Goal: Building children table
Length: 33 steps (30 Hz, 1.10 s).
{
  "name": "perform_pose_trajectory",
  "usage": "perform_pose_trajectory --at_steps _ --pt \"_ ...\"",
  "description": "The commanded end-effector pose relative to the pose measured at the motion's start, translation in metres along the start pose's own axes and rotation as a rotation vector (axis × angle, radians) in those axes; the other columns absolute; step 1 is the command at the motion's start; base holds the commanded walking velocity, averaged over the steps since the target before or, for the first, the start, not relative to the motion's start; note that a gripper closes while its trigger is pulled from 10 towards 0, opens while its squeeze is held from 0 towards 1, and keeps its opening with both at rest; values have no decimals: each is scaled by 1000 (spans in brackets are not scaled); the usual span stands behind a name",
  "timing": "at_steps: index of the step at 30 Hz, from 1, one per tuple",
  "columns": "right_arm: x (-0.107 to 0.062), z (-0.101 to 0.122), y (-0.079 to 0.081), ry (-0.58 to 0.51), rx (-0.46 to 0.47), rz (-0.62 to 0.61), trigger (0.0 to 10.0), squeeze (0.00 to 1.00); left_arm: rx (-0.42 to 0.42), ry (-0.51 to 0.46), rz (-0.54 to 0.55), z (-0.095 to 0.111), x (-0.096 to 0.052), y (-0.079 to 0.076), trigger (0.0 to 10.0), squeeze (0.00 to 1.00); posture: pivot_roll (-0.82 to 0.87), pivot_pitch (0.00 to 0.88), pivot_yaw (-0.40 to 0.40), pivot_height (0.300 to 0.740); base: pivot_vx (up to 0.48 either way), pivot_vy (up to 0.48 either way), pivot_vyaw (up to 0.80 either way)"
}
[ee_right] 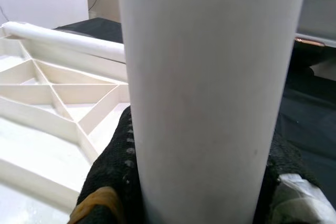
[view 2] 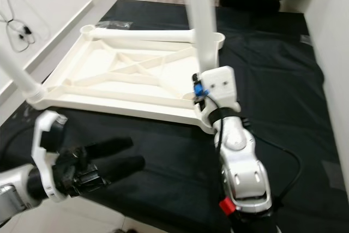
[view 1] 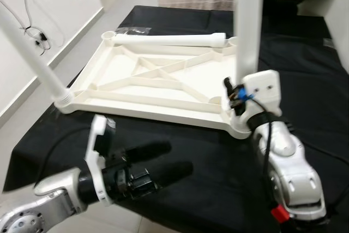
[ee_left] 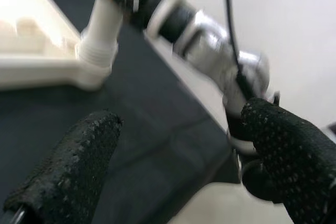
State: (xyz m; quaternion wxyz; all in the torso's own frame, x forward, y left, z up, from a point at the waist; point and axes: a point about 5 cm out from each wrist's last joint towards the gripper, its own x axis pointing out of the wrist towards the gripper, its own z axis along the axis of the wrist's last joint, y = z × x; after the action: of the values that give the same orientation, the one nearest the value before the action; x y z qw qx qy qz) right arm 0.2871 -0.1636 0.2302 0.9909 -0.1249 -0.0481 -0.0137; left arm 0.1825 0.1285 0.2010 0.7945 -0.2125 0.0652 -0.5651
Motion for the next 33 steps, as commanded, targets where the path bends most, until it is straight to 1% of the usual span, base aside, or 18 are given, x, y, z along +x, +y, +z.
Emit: perform_pose_trajectory --at_steps 1,3,4,5,6,8,9,10,11,16,18,20,23,27,28,29,31,33 --pt "0 -38 -4 201 29 -24 0 0 2 38 33 -10 4 -1 10000 259 -17 184 66 740 0 0 0" --pt "1 -39 -5 202 38 -28 0 0 -4 36 43 -12 5 -2 10000 259 -17 185 68 740 0 0 0" --pt "1 -39 -6 204 57 -33 0 0 2 32 63 -12 7 1 10000 184 -14 183 68 740 0 0 0" --pt "2 -40 -7 206 70 -37 0 0 6 29 80 -12 7 3 10000 184 -14 183 68 740 0 0 0" --pt "2 -40 -7 205 90 -42 0 0 14 32 94 -12 7 4 10000 110 -15 181 72 740 0 0 0" --pt "3 -37 -8 180 128 -43 0 0 32 43 114 -14 6 5 10000 55 -15 181 77 740 0 0 0" --pt "3 -37 -8 180 128 -43 0 0 32 43 114 -14 6 5 10000 55 -15 181 77 740 0 0 0" --pt "4 -32 -7 134 172 -26 0 0 42 44 128 -14 5 6 10000 20 -16 182 79 740 0 0 0" --pt "4 -32 -7 134 172 -26 0 0 42 44 128 -14 5 6 10000 20 -16 182 79 740 0 0 0" --pt "0 -21 2 14 283 77 0 0 75 39 147 -14 6 8 10000 0 -17 185 85 740 0 0 0" --pt "-1 -19 3 -9 294 94 0 0 82 39 151 -13 7 8 10000 0 -17 185 85 740 0 0 0" --pt "-6 -15 10 -66 303 166 0 0 102 46 169 -14 8 10 10000 0 -18 186 90 740 0 0 0" --pt "-8 -15 12 -105 332 220 0 0 145 92 207 -23 12 14 10000 0 -9 190 95 740 0 0 0" --pt "-9 -15 11 -128 334 253 0 0 177 145 229 -34 13 15 10000 0 -9 193 100 740 0 0 0" --pt "-11 -15 12 -137 314 296 0 0 202 189 249 -44 12 17 10000 0 -10 196 102 740 0 0 0" --pt "-11 -15 12 -137 314 296 0 0 202 189 249 -44 12 17 10000 0 -10 196 102 740 0 0 0" --pt "-18 -16 18 -139 286 380 0 0 219 231 264 -55 10 18 10000 0 -11 206 104 740 0 0 0" --pt "-22 -16 22 -141 280 428 0 0 225 246 264 -59 10 17 10000 0 -15 206 109 740 0 0 0"
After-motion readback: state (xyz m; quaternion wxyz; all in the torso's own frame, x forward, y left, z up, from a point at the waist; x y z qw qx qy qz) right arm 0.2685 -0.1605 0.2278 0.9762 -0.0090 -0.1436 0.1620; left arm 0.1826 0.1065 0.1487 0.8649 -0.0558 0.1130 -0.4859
